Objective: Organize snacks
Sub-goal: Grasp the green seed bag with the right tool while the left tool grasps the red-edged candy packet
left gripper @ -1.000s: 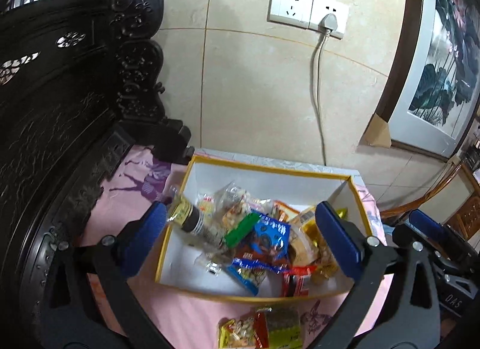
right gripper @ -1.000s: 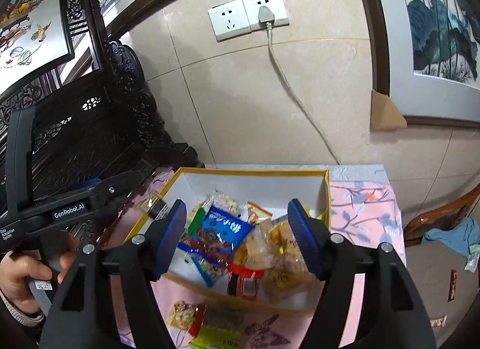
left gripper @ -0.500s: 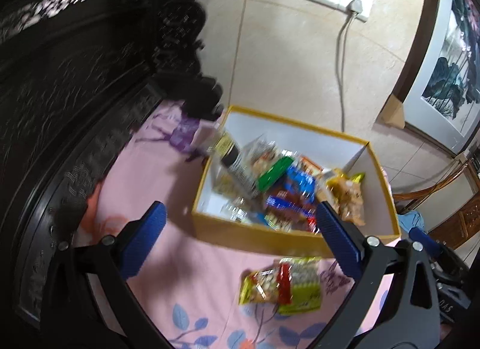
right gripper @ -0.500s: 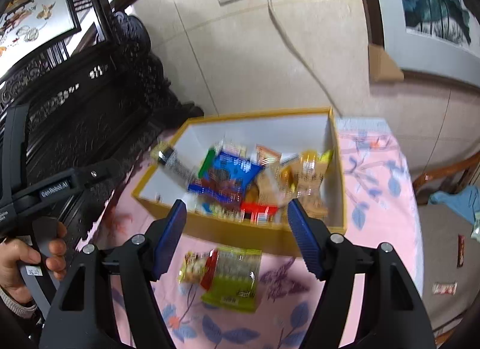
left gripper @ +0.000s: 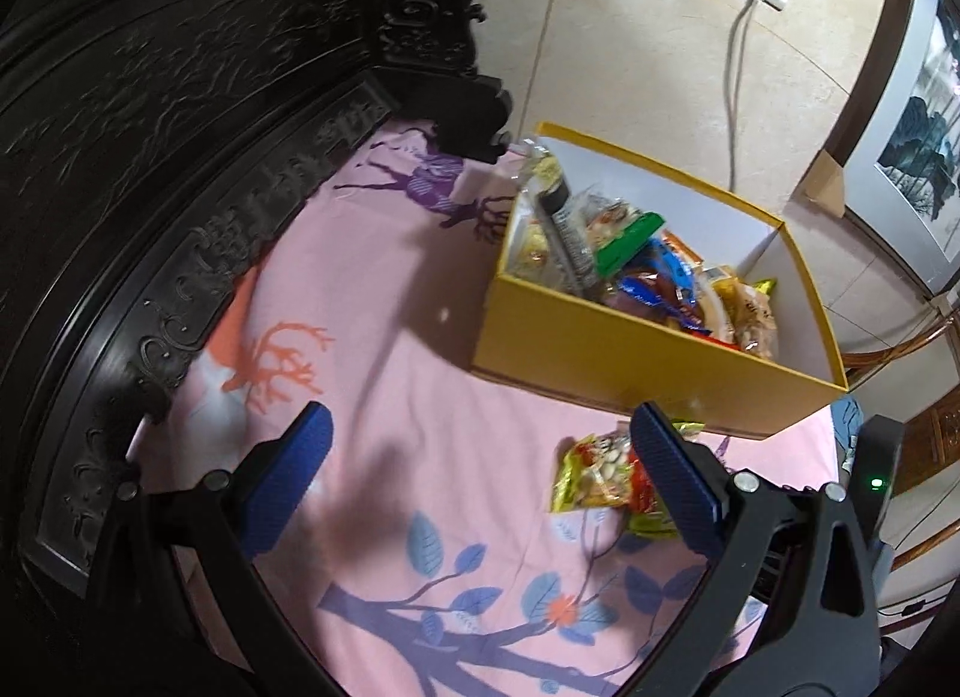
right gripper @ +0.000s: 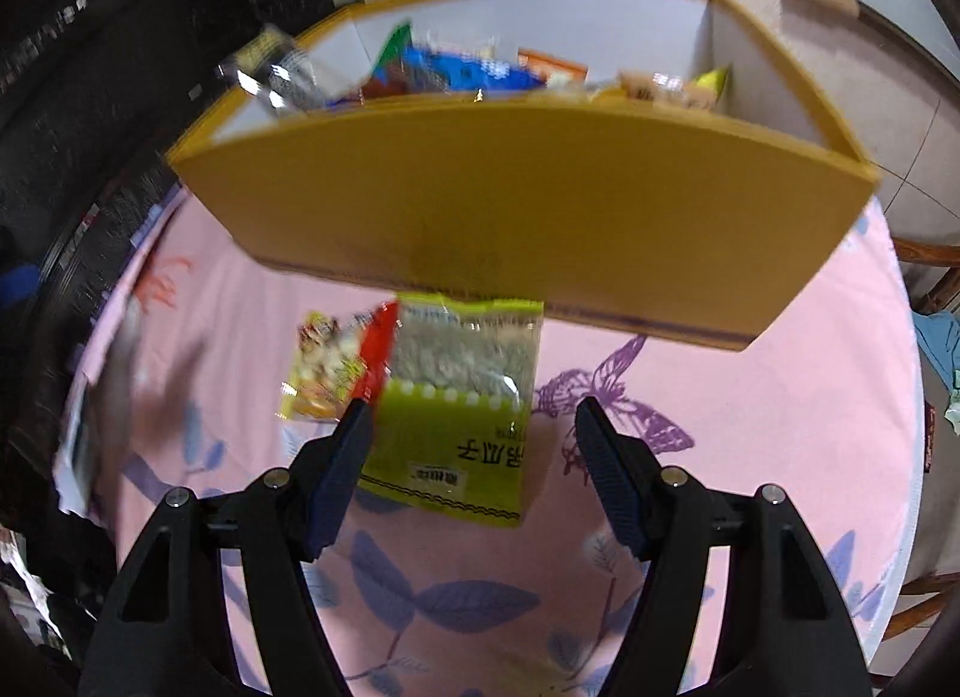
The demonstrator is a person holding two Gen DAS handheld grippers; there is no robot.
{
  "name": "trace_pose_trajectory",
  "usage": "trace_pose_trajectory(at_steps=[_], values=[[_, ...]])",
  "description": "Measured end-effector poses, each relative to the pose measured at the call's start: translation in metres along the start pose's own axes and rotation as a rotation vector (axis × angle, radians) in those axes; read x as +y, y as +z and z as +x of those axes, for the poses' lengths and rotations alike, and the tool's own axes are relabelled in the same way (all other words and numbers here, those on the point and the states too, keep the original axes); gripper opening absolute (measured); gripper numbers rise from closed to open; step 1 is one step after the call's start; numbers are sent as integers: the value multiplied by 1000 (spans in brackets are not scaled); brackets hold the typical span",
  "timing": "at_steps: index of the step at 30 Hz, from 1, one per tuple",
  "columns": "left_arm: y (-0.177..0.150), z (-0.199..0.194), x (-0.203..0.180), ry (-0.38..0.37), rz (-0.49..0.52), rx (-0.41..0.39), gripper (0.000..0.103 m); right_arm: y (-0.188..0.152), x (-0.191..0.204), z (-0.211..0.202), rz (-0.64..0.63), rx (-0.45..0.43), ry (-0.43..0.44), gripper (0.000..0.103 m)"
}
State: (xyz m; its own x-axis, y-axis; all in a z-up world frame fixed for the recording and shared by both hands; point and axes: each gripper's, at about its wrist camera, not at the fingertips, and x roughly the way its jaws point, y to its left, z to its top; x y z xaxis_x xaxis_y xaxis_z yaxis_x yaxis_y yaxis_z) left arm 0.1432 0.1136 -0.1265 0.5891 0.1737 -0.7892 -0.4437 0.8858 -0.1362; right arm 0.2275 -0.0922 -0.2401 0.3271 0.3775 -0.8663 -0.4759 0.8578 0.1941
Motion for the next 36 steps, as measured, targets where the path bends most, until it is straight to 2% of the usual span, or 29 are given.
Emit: trace_pose_trajectory(at_steps=[6,23,26,29,31,32,33,35,36], values=[[-1,2,11,10,-28,13,101,2,3,18,3,34,4,71],[-1,21,8,9,-27,60,101,23,18,46,46,76,49,73],[-2,23,9,12,-29,65,101,23,24,48,30,89,21,78],[-2,25,10,17,-28,71,101,22,40,55,-49,96,-24,88],[-3,26,11,19,-28,73,101,20,49,59,-110,99,-74,88],[-3,27,11,21,-27,74,101,19,52,60,-131,97,-95,85],[-3,27,11,23,-26,74,101,17,54,59,-147,87,-122,79],[-4,29,13,27,-29,79,101,17,52,58,-146,78,-120,74],[-4,30,13,27,-33,82,101,16,51,56,-152,75,-119,68]])
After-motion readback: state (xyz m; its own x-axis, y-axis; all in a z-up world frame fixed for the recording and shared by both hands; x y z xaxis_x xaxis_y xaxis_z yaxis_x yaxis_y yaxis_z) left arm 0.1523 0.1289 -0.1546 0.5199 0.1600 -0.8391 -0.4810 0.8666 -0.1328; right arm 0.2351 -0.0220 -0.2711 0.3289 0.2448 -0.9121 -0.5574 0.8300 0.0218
